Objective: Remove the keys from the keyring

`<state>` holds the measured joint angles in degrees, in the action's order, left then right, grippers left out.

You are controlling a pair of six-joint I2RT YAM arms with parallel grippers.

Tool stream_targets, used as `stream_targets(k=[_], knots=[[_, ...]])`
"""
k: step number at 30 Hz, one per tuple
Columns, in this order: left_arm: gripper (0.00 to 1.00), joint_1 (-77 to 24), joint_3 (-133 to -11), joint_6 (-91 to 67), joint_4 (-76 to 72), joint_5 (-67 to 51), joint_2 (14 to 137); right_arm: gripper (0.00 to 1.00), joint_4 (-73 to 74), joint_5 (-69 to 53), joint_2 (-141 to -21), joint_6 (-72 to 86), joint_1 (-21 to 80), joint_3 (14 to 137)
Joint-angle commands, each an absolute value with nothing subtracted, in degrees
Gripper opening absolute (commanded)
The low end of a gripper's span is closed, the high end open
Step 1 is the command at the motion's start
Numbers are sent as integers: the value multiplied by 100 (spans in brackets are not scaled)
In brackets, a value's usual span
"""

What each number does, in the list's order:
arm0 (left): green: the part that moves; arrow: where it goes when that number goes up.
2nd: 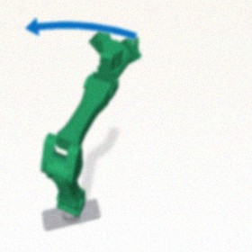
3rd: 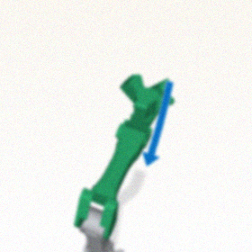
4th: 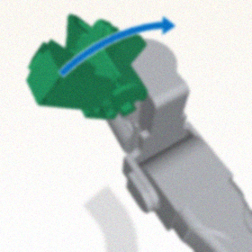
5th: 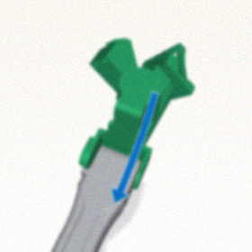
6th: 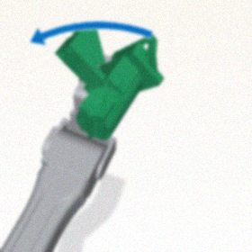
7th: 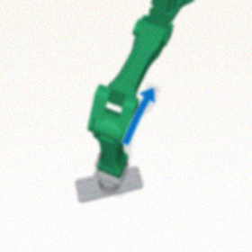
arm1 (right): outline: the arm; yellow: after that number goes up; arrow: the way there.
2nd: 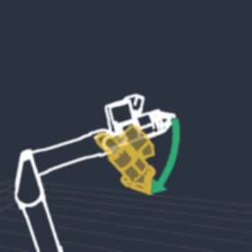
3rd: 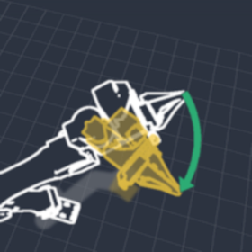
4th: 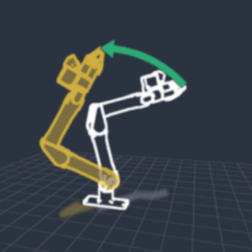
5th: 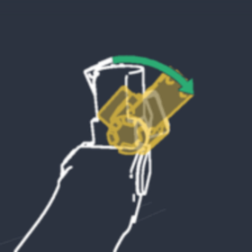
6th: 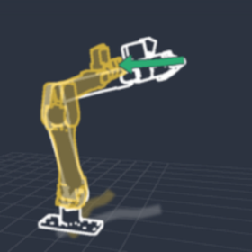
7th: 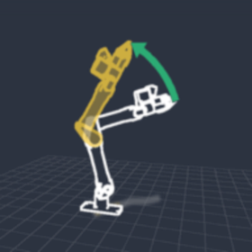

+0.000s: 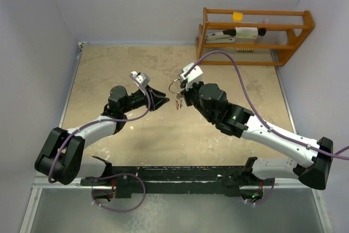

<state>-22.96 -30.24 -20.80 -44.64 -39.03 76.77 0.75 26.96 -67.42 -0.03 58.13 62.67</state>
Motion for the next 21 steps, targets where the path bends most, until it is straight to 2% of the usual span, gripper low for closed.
stream_targets(k=[1, 4, 21], knots=[[33, -2362, -2958, -1641, -4421, -3822, 7219, 0, -648, 2936, -6489, -200, 5843, 6470], [31, -2401, -2837, -1666, -4613, -3845, 7158, 0, -706, 2937, -6482, -196, 5844, 6486], [31, -2831, -2807, -1716, -5349, -3827, 7361, 0, -809, 2696, -6486, -97, 5842, 6565]])
